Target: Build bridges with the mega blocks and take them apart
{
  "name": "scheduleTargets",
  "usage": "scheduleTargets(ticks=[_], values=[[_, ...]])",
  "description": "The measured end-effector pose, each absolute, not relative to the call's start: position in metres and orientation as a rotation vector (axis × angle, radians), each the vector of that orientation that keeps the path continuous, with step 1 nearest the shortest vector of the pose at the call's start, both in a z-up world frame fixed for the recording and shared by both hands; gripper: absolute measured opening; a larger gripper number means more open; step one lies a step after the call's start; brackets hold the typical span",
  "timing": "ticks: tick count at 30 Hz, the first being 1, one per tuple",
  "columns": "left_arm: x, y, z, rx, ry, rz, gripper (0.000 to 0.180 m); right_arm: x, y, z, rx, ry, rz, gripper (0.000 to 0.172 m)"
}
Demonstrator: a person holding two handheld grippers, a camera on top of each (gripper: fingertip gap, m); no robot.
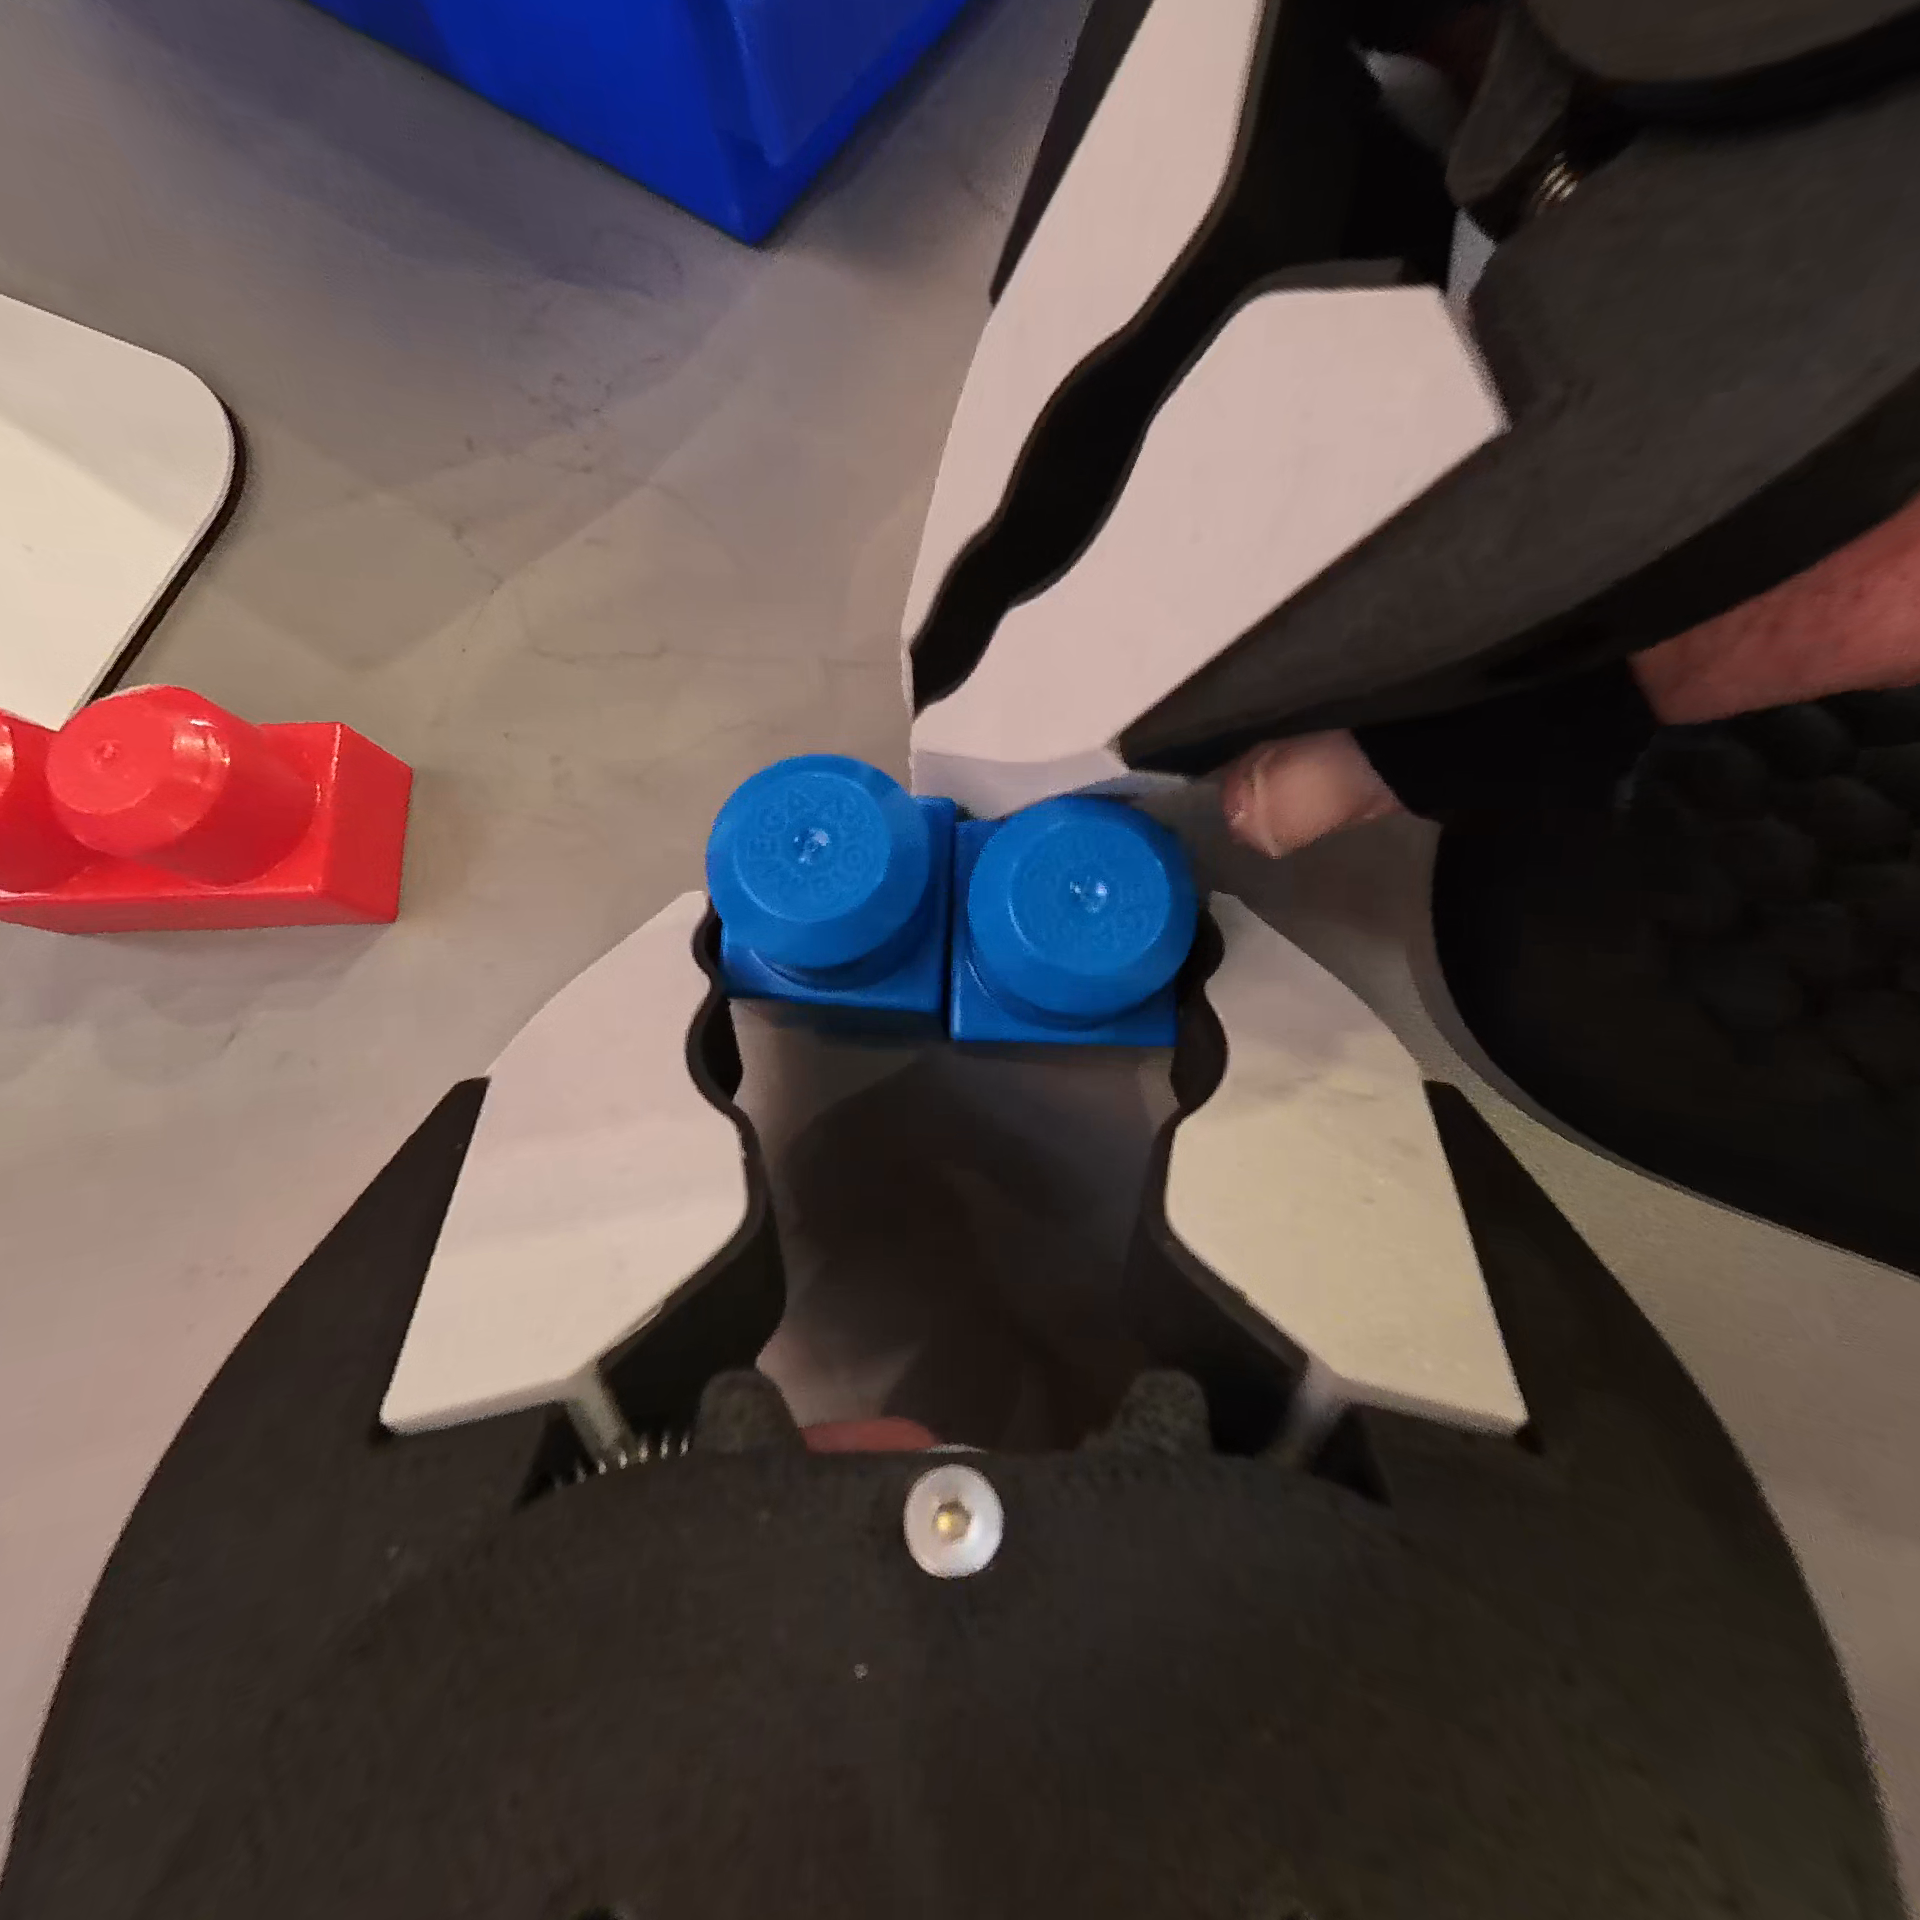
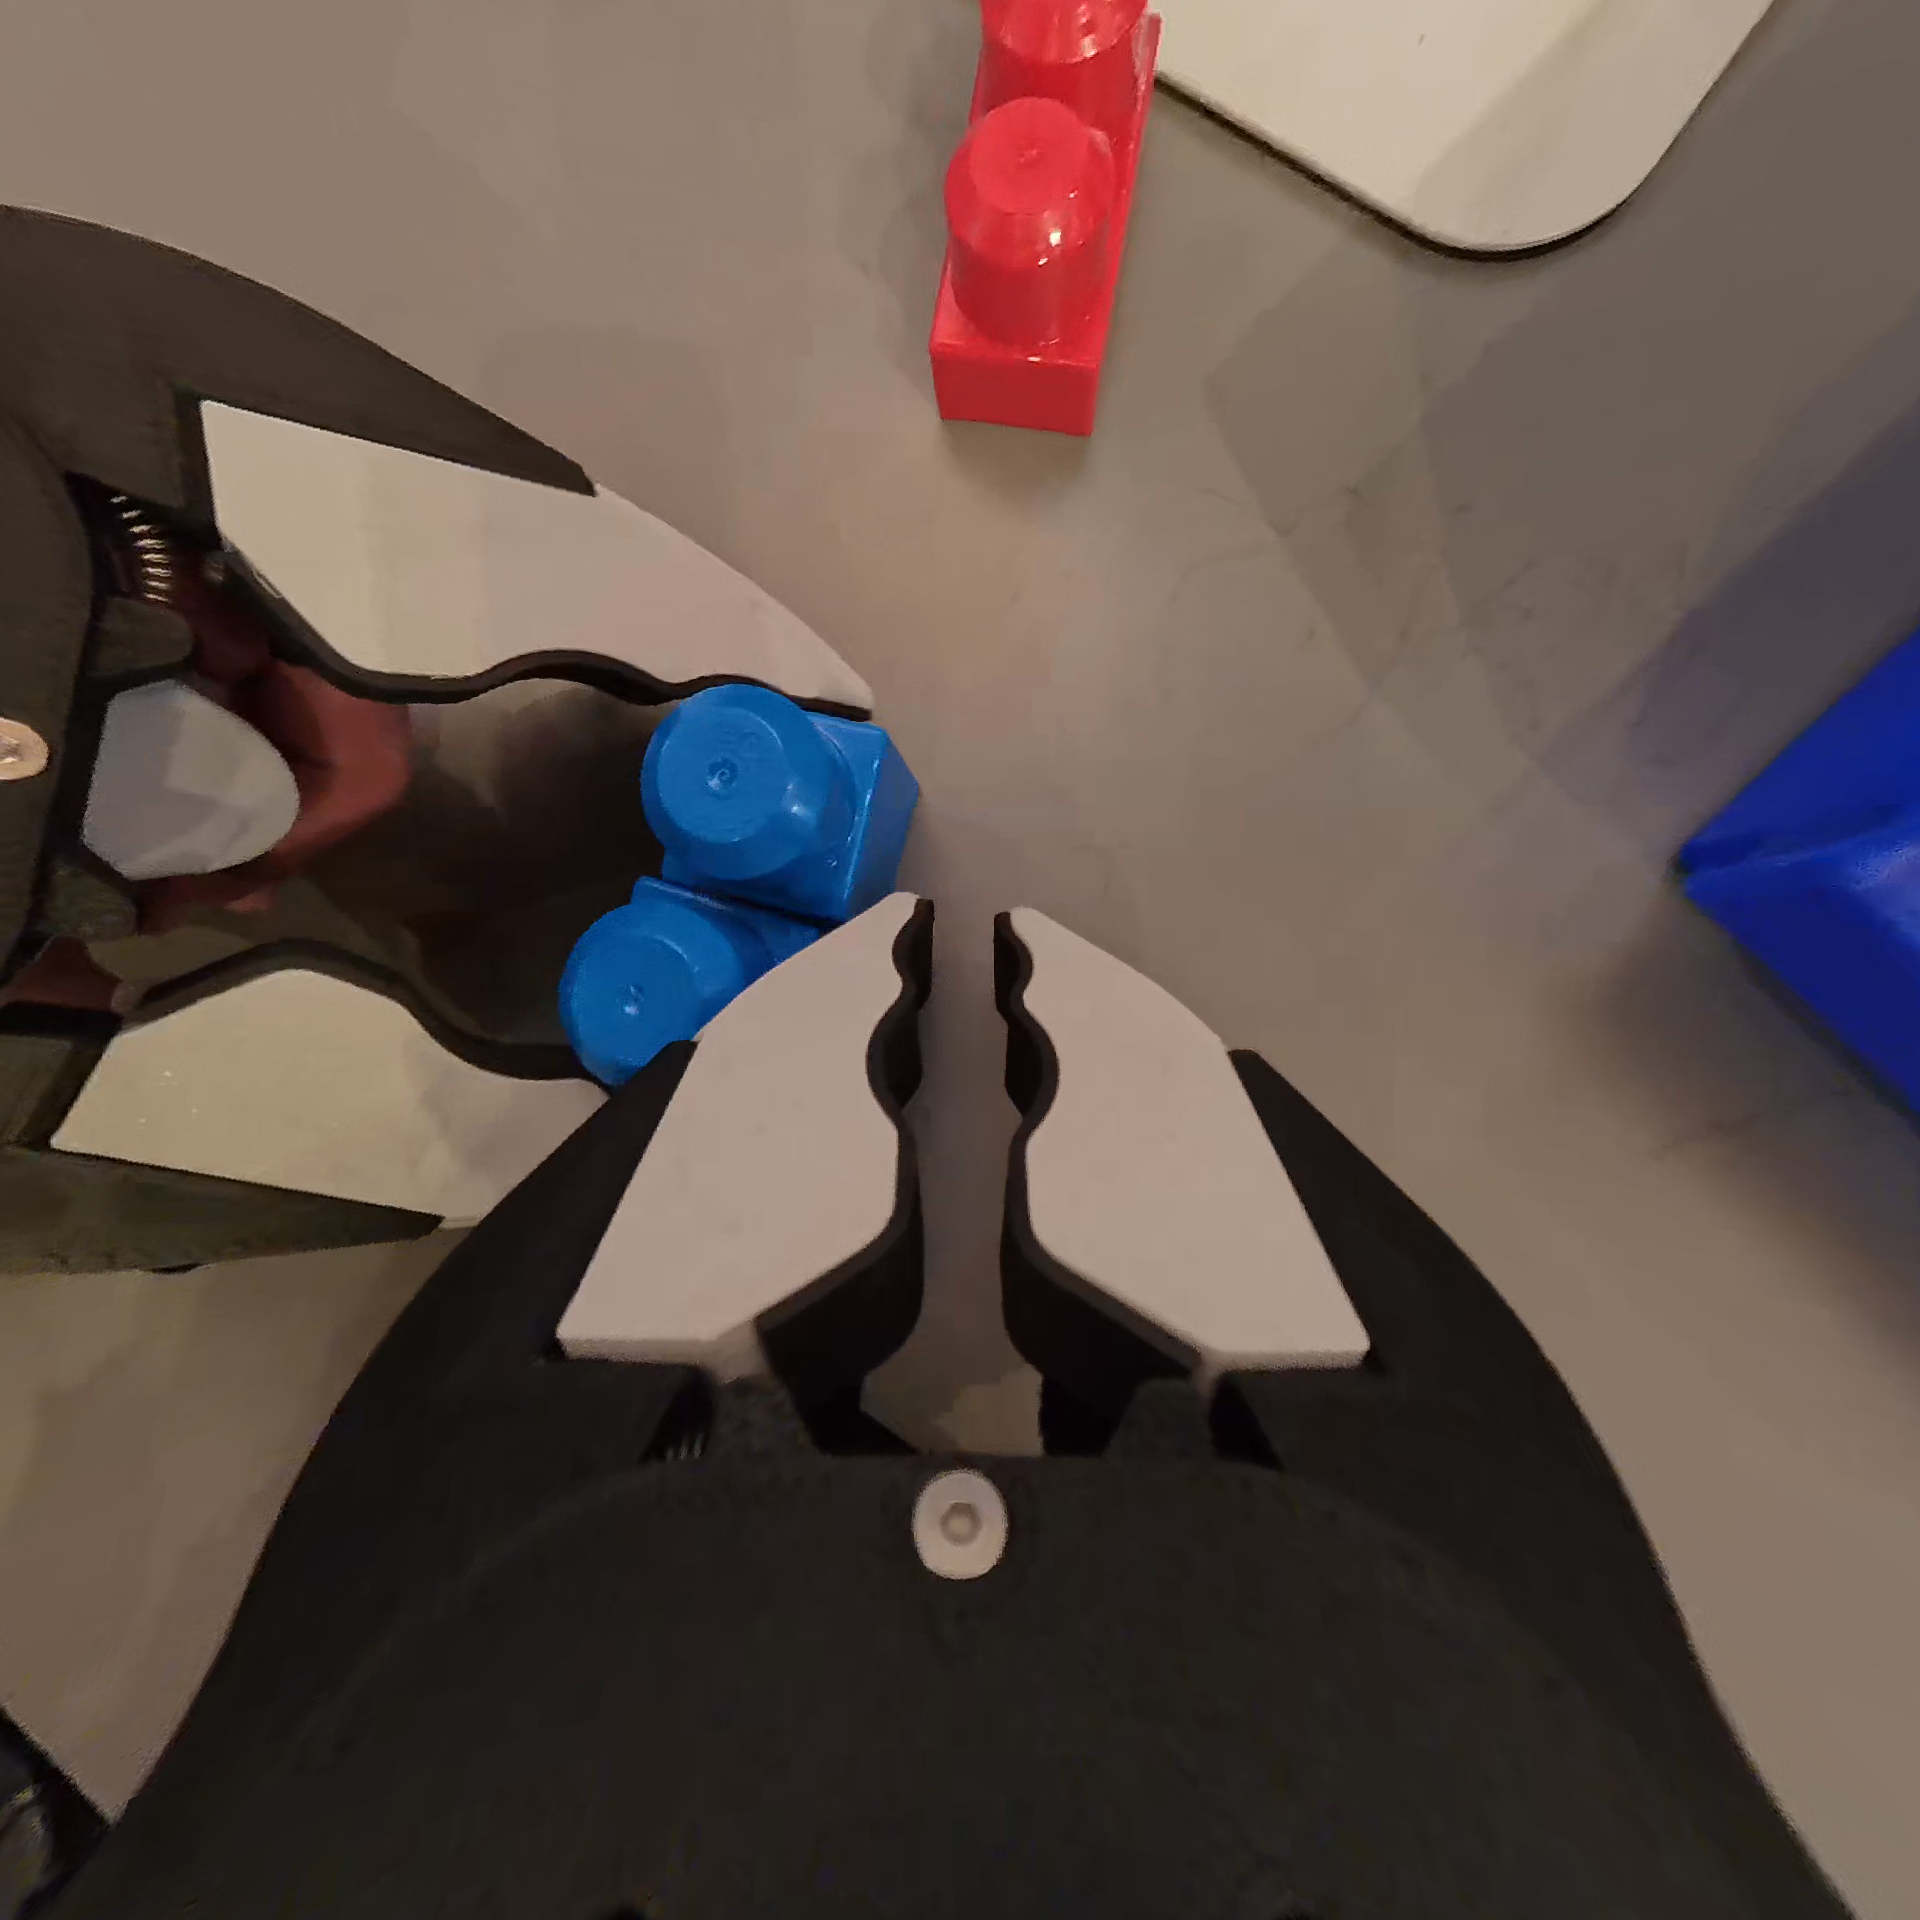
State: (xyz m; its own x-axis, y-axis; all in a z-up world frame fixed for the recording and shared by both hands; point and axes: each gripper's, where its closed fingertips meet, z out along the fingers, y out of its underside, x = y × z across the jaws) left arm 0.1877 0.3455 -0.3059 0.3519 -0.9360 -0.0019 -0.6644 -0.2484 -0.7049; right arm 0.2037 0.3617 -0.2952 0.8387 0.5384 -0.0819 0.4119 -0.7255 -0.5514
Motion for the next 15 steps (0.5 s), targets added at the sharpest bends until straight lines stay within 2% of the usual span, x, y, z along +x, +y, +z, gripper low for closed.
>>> scheduleTargets(ticks=[15], values=[[0.189, 0.3409, -0.3056, -2.01, 1.419, -0.639, 0.079, 0.2054, 0.3594, -0.2937, -2.494, -0.695, 0.372, 0.013]])
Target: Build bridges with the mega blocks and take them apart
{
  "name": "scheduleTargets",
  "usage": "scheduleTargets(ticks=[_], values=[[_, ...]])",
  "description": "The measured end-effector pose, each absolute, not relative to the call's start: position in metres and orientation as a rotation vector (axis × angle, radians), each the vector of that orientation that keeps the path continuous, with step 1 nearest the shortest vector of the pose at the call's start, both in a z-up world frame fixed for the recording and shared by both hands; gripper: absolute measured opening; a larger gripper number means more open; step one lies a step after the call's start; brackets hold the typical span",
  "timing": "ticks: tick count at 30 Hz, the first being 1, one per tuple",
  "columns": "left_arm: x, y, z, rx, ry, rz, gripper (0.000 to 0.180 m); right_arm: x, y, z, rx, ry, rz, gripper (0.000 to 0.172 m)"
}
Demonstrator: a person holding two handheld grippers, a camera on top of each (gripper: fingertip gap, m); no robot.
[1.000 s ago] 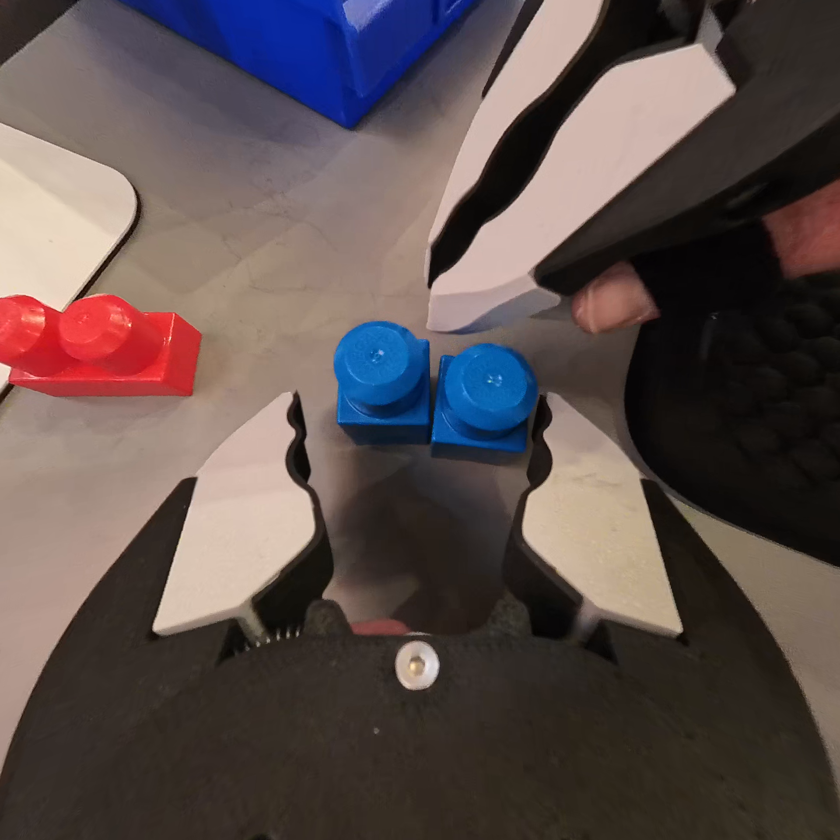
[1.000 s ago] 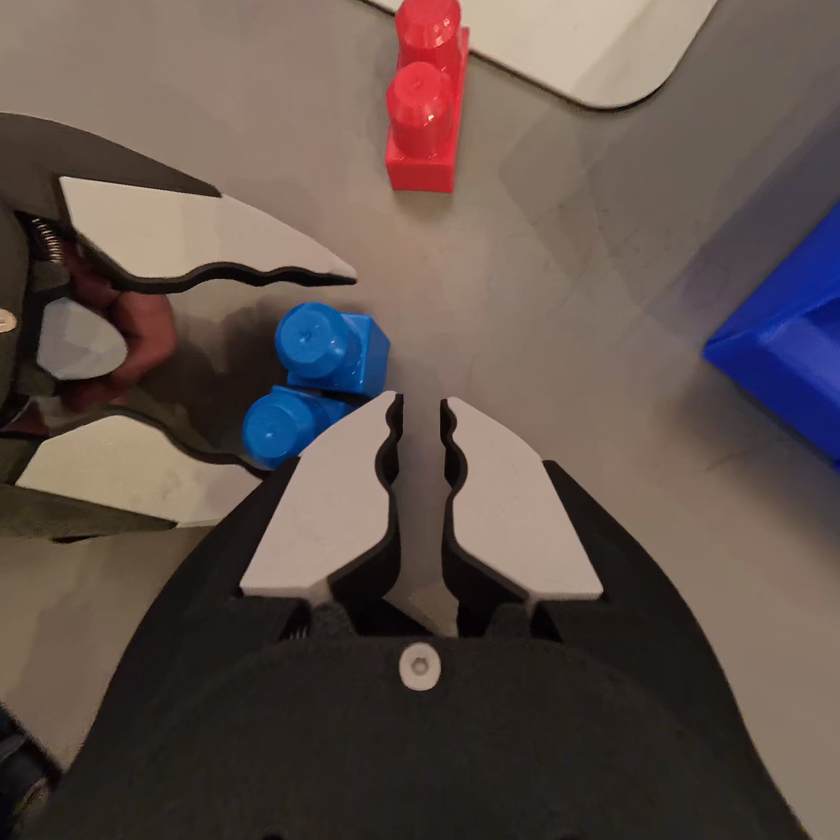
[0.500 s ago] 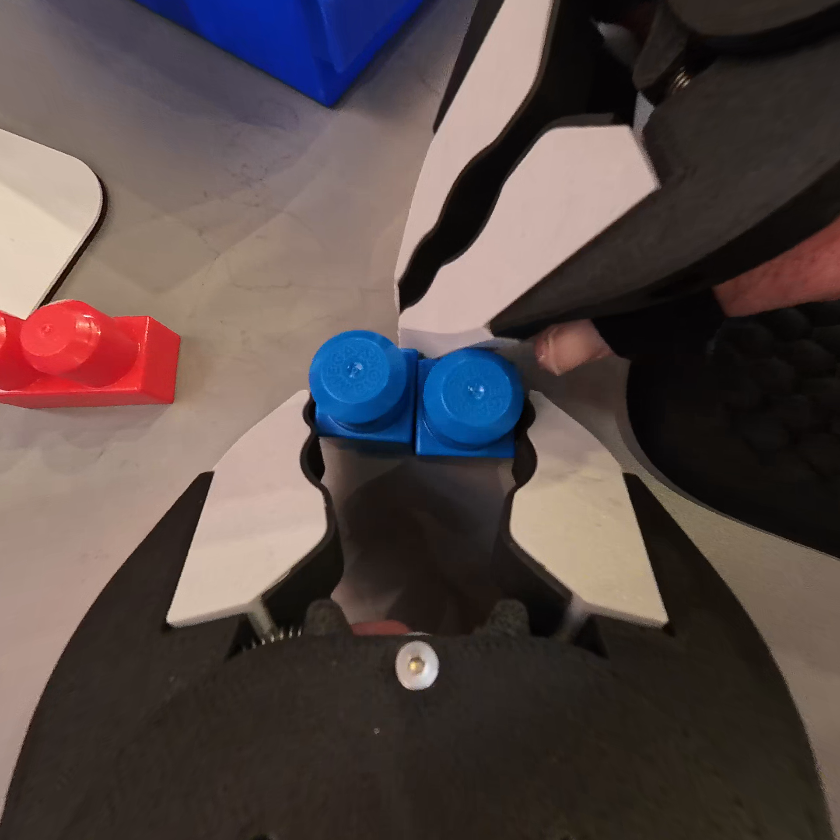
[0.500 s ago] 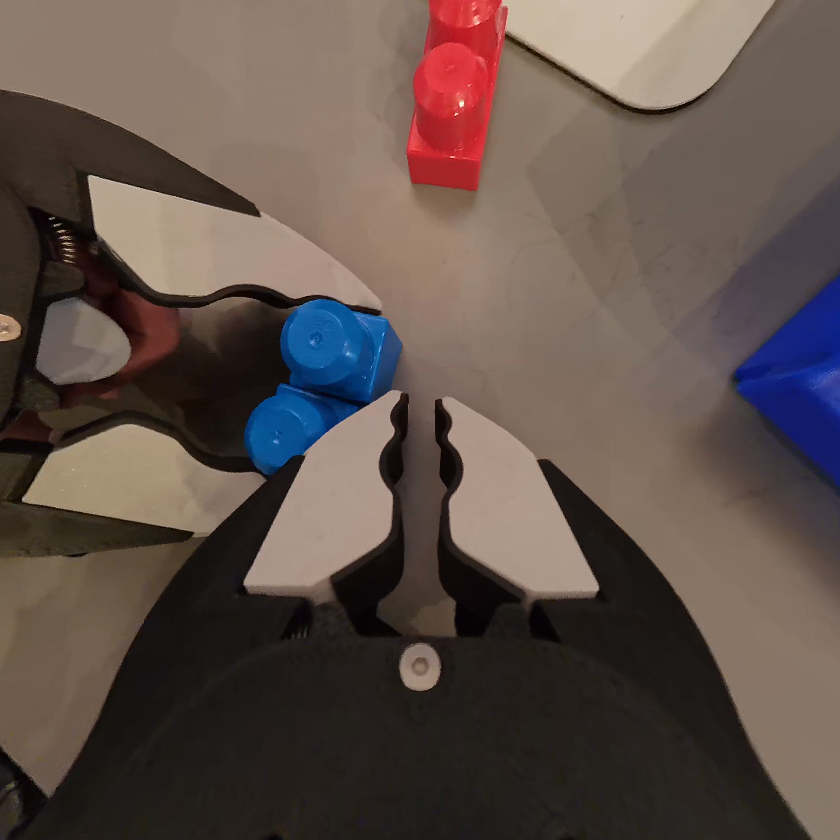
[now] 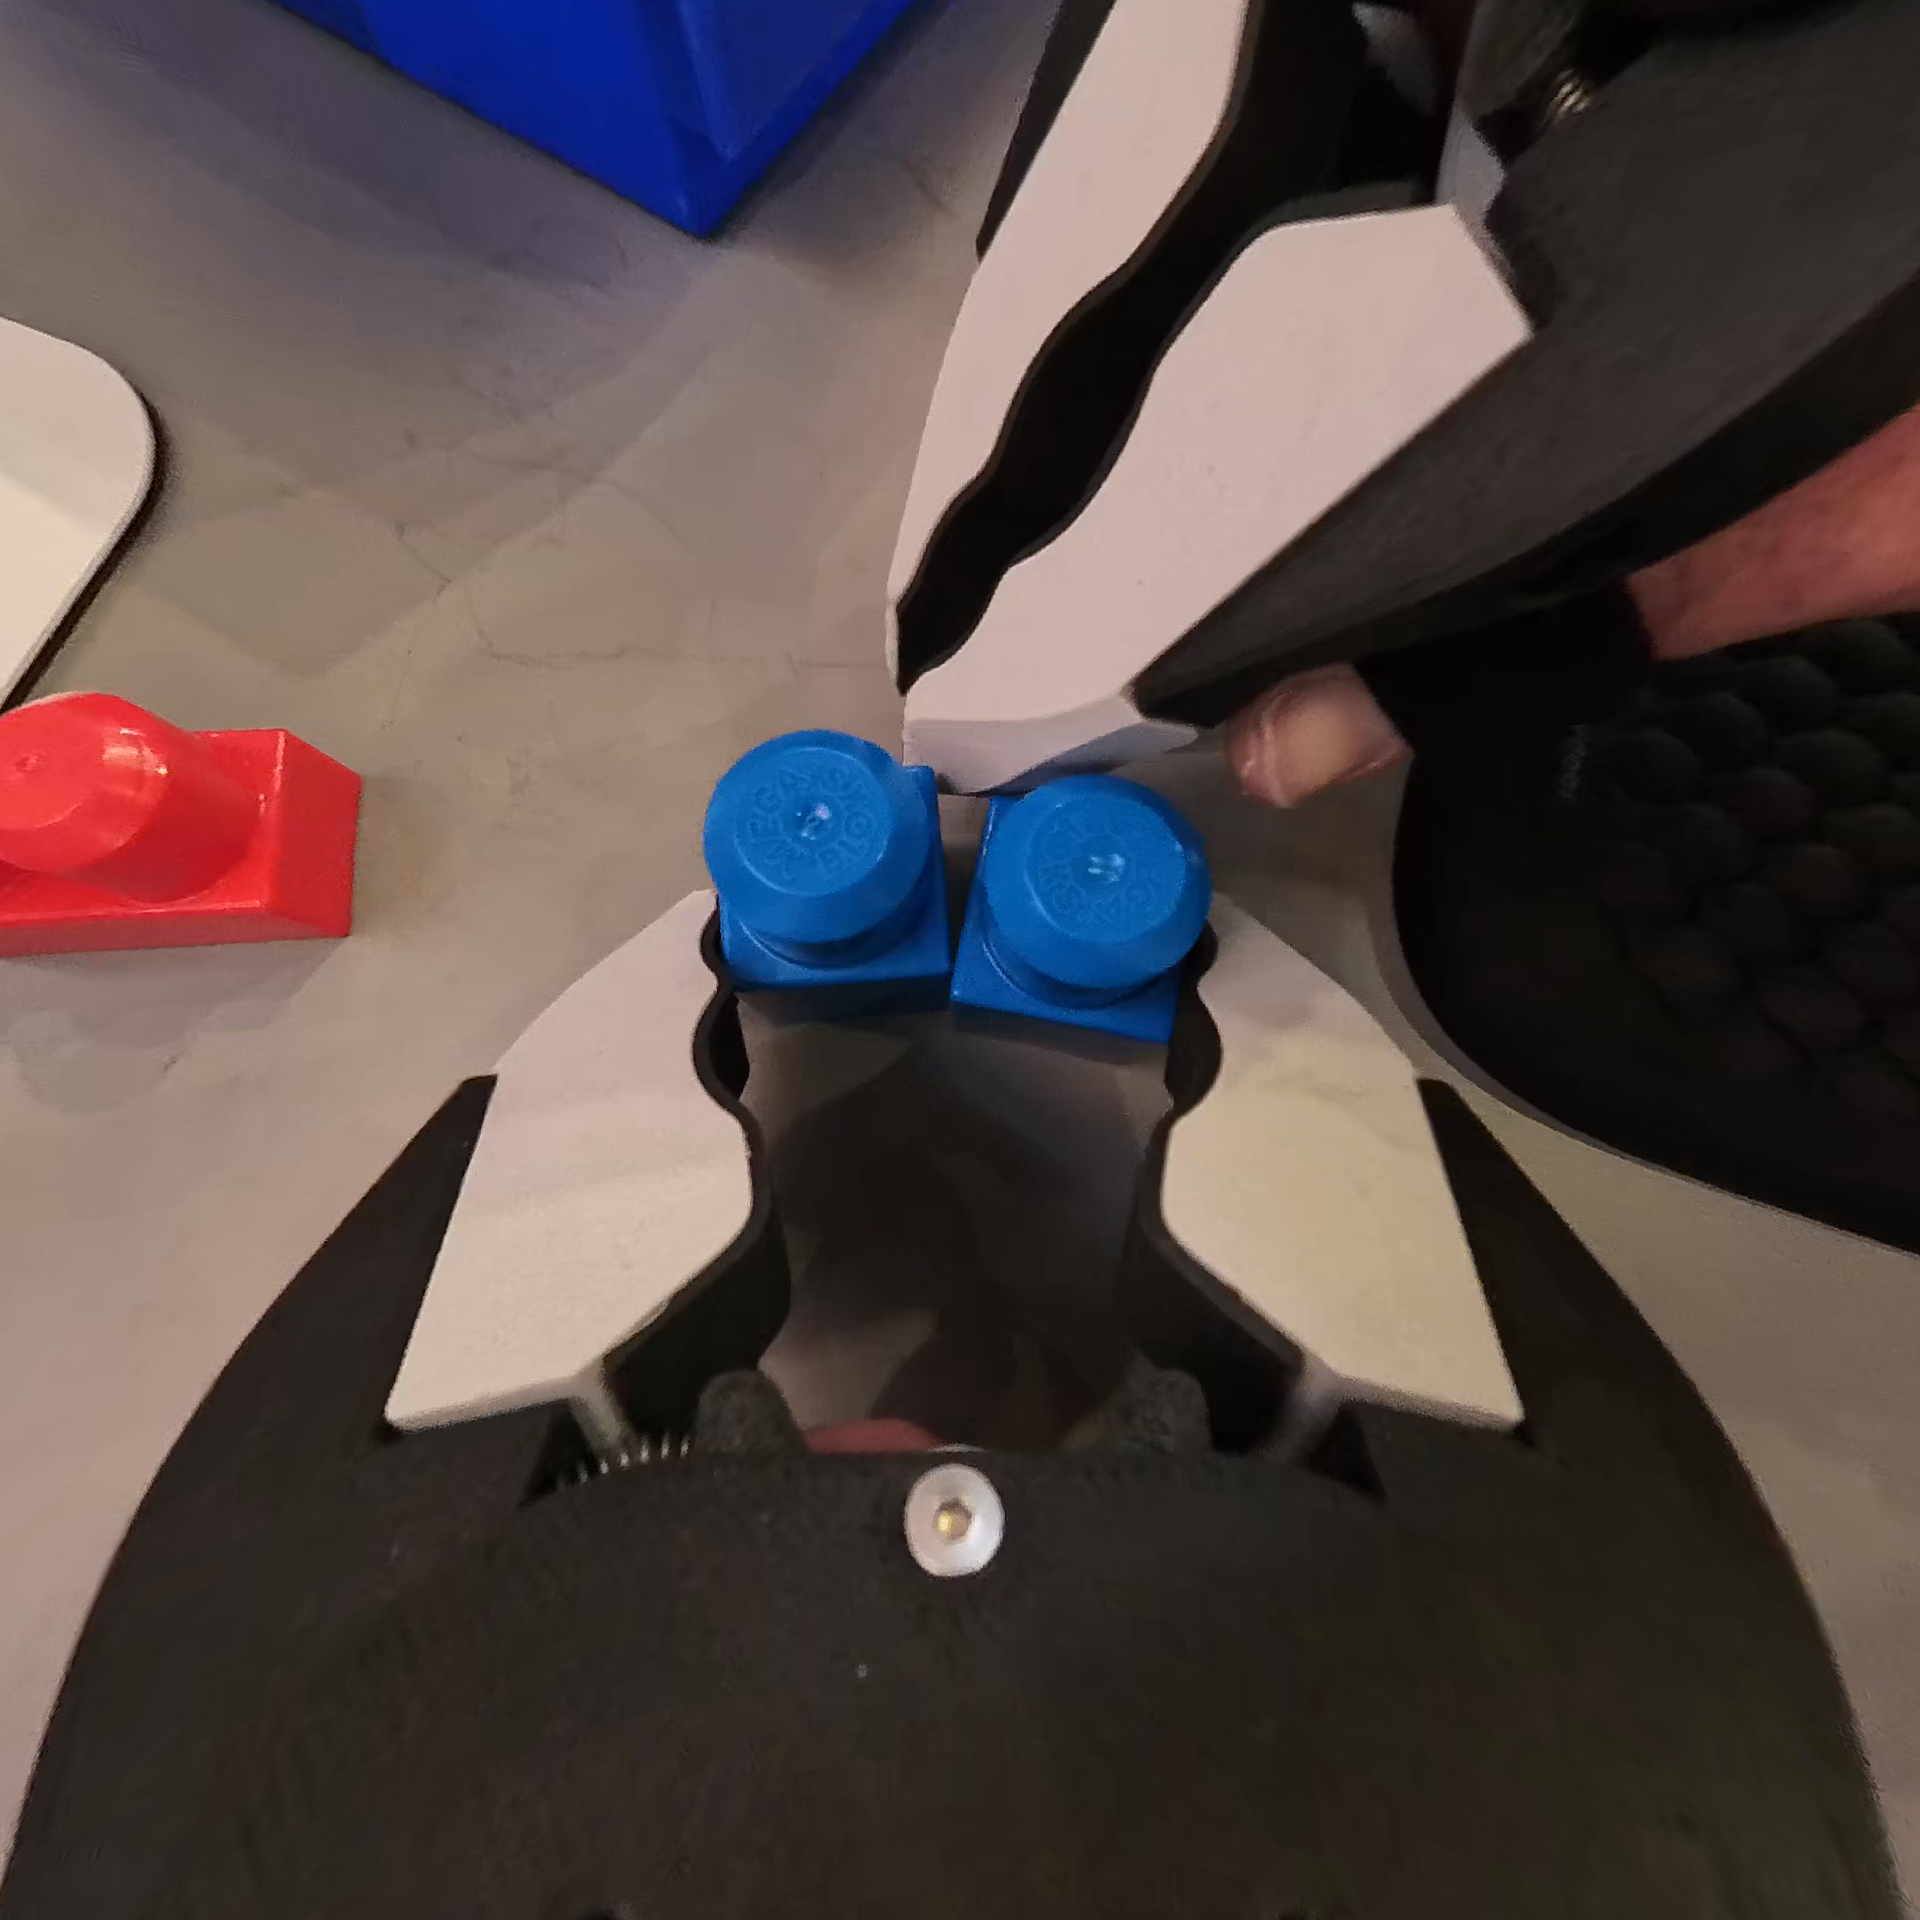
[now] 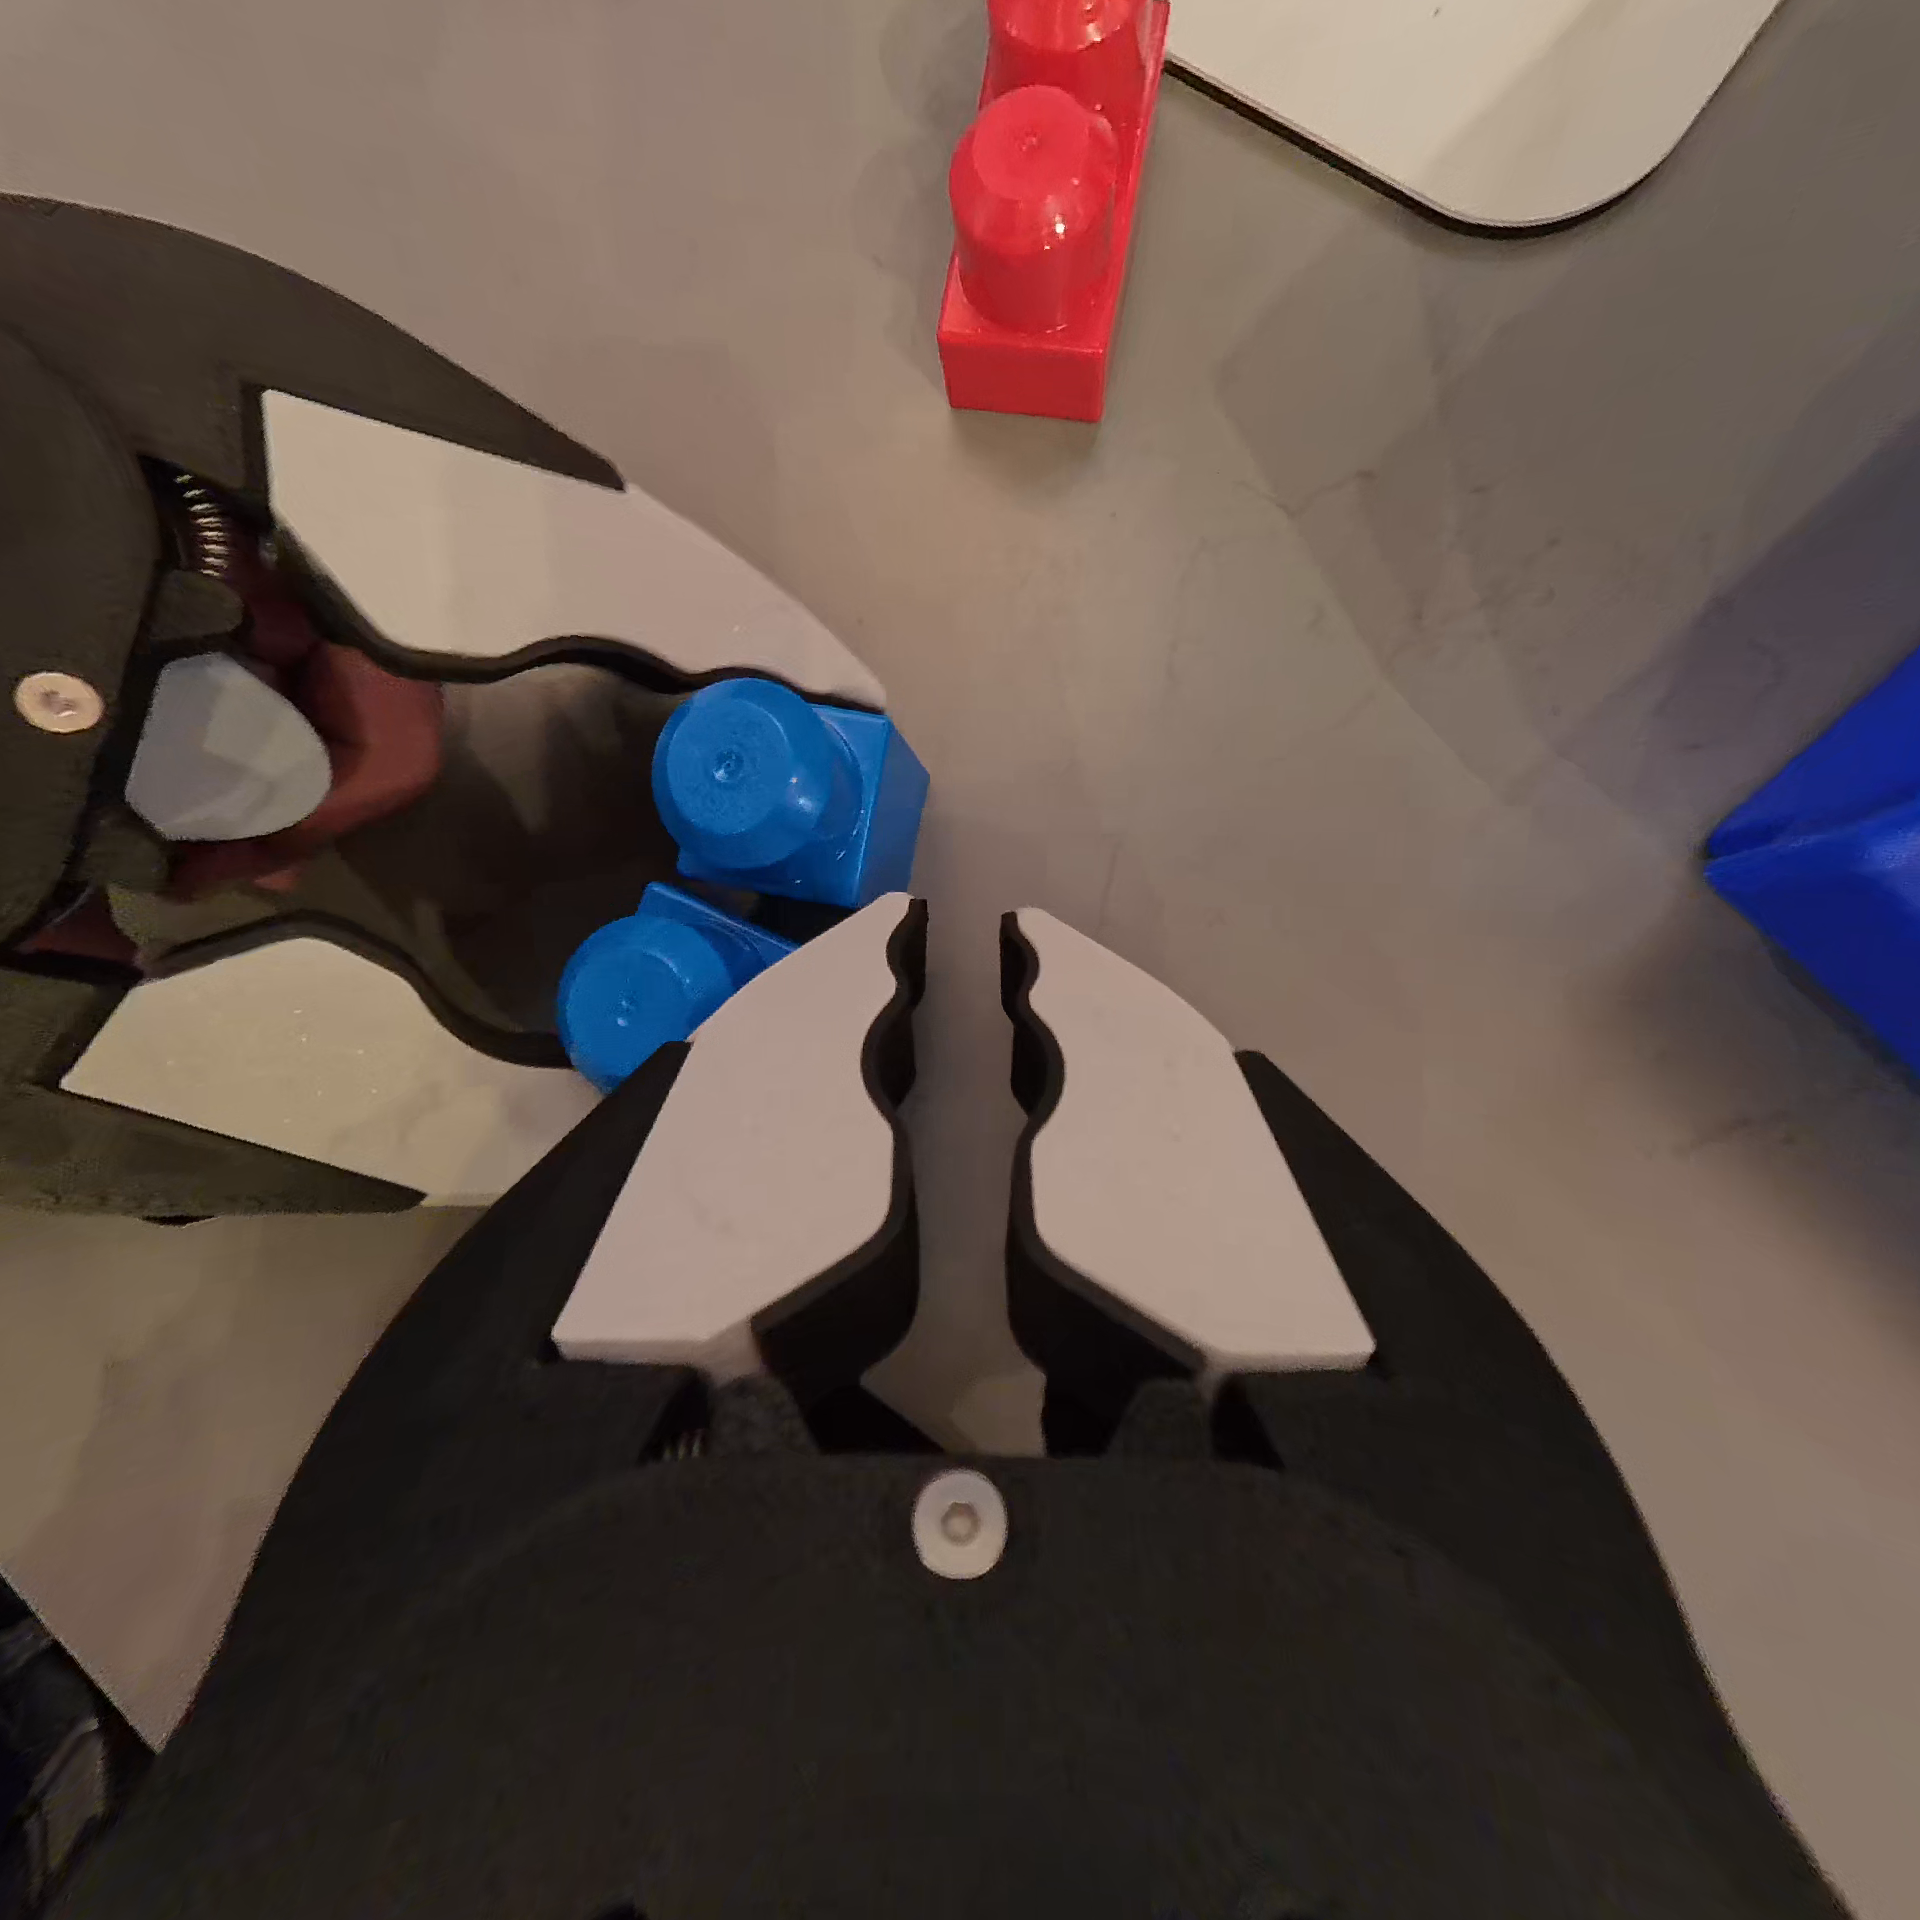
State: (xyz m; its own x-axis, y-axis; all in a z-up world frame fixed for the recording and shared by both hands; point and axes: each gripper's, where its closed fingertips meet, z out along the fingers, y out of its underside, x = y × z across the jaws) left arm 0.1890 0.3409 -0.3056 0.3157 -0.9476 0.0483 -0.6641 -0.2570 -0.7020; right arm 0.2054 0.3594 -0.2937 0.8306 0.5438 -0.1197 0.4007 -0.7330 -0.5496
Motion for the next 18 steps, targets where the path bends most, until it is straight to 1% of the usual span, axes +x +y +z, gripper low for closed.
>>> scheduleTargets(ticks=[1, 3, 5, 6, 8, 11, 14, 18], values=[[0.1887, 0.341, -0.3071, -2.023, 1.424, -0.638, 0.087, 0.2037, 0.3585, -0.294, -2.495, -0.701, 0.388, 0.013], [0.1898, 0.3388, -0.3091, -2.026, 1.457, -0.644, 0.095, 0.2011, 0.3563, -0.2959, -2.497, -0.742, 0.39, 0.011], [0.1893, 0.3402, -0.3098, -2.02, 1.467, -0.628, 0.088, 0.1994, 0.355, -0.2968, -2.503, -0.757, 0.386, 0.006], [0.1897, 0.3402, -0.3097, -2.021, 1.469, -0.636, 0.088, 0.1983, 0.3543, -0.2964, -2.501, -0.766, 0.393, 0.004], [0.1896, 0.342, -0.3092, -2.013, 1.47, -0.635, 0.085, 0.1989, 0.3549, -0.2961, -2.499, -0.762, 0.396, 0.003], [0.1899, 0.341, -0.3089, -2.01, 1.485, -0.66, 0.085, 0.1979, 0.3527, -0.2972, -2.503, -0.769, 0.432, 0.004], [0.1896, 0.3405, -0.3077, -1.995, 1.495, -0.66, 0.093, 0.1956, 0.349, -0.3006, -2.519, -0.796, 0.438, 0.008], [0.1887, 0.3402, -0.3052, -1.957, 1.519, -0.674, 0.103, 0.1954, 0.3498, -0.3016, -2.525, -0.801, 0.413, 0.008]])
